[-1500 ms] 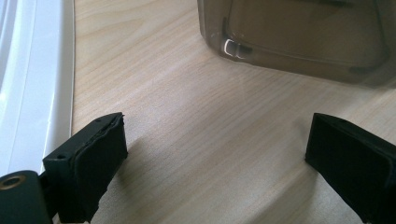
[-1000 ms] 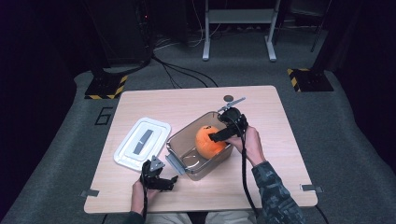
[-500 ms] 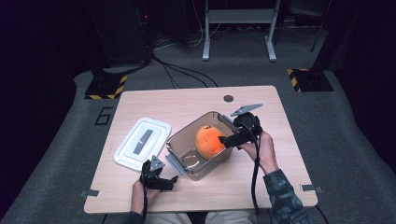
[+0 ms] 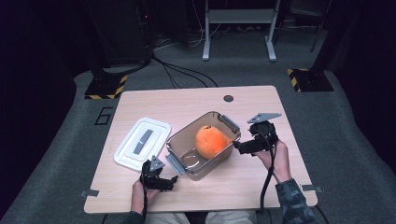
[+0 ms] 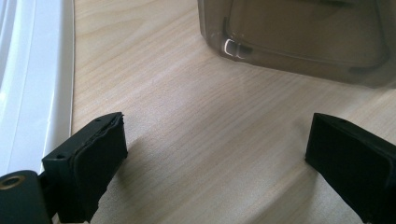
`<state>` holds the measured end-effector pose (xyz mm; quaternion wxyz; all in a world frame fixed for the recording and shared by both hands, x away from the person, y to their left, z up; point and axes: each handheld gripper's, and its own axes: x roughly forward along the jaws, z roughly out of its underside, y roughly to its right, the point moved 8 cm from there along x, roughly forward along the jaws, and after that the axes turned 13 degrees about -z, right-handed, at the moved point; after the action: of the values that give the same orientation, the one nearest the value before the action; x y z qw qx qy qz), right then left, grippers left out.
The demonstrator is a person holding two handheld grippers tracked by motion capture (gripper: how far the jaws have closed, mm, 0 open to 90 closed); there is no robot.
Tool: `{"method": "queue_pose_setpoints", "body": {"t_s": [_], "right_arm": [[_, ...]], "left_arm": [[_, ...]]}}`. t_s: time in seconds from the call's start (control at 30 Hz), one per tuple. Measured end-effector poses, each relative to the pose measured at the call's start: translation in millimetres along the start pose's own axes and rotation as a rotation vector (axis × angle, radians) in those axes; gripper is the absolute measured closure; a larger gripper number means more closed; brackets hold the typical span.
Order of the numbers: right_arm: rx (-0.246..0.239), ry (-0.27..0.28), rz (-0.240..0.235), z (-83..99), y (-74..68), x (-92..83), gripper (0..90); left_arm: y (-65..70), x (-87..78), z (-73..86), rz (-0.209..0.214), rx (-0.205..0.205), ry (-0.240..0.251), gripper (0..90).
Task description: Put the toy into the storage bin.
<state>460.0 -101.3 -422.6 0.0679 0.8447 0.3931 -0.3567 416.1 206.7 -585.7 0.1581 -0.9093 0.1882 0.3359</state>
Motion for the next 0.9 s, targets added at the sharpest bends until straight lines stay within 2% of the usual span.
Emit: {"method": "queue_pose_setpoints", "body": {"t_s": [0.3,0.47,0.6,0.83,0.9], "right_arm": [[0.034,0.029,0.041,19.8,14.8,-9.9,1.8],[0.077,0.034,0.084,41.0,29.3,-13.3,1.8],[0.12,0.039,0.106,59.0,41.4,-13.1,1.9],[0.206,0.034,0.162,102.2,68.7,-7.7,1.8],[0.223,0.013,0.195,118.2,77.1,-3.2,1.7]], "left_arm": [[0.0,-0.1,0.0,0.0,0.0,0.0,5.1],[0.0,0.0,0.0,-0.001,0.002,0.001,5.1],[0.0,0.0,-0.1,-0.002,0.002,0.001,5.0],[-0.1,0.0,-0.1,-0.003,0.002,0.002,5.0],[-0.1,0.0,-0.1,-0.003,0.001,0.001,5.0]]}}
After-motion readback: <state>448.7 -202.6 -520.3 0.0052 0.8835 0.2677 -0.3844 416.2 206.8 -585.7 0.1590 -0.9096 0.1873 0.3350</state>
